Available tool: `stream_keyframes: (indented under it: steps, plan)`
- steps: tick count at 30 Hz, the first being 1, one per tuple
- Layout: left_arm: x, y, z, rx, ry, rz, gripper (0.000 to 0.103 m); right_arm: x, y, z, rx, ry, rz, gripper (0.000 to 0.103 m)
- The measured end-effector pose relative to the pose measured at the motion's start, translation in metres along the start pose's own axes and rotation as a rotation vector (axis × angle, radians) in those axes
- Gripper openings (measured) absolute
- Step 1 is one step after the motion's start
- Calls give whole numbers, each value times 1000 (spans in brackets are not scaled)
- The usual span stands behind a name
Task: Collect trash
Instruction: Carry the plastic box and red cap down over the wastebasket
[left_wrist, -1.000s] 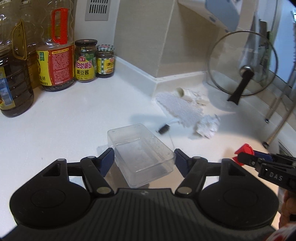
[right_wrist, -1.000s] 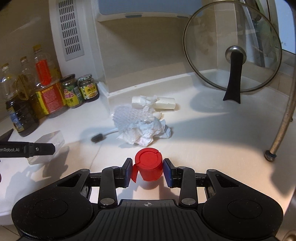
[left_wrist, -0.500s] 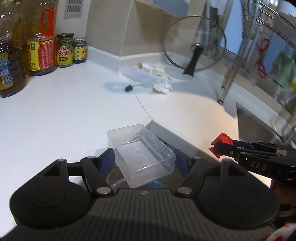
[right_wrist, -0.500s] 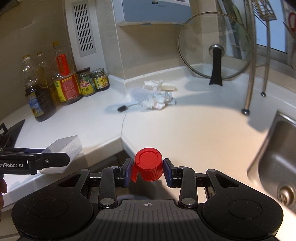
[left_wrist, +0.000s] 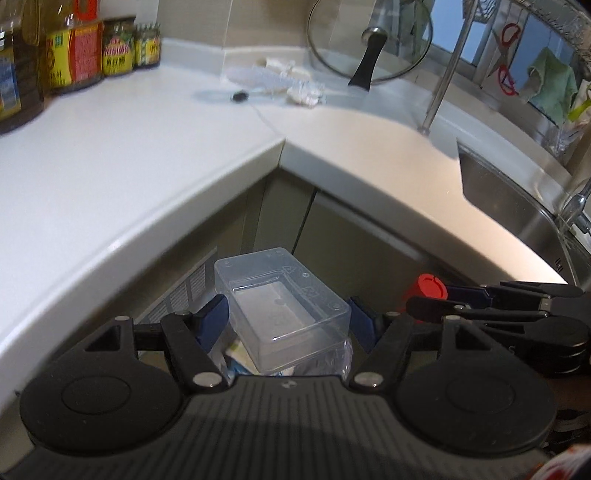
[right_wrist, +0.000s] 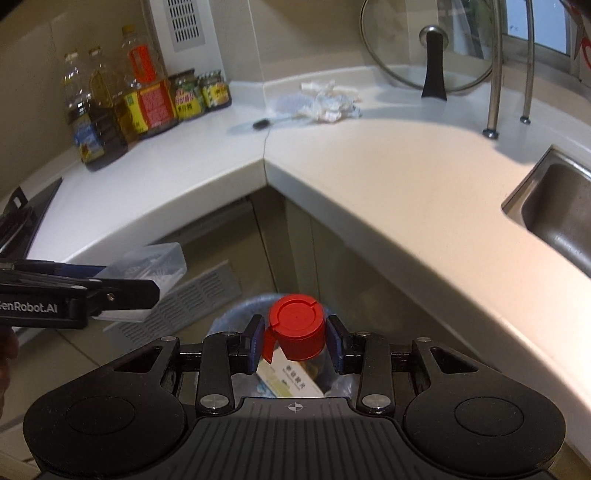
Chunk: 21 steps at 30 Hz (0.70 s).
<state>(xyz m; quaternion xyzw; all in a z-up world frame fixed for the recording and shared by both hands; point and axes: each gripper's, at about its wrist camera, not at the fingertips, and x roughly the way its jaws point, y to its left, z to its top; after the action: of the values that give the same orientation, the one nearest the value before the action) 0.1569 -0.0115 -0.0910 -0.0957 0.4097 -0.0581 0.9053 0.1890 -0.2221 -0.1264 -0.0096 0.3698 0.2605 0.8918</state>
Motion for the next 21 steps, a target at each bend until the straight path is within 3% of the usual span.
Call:
stream_keyframes:
  steps: [21]
  plan:
    - [92, 19, -44, -77, 142, 52, 68, 85, -27, -20, -5, 123, 38, 36]
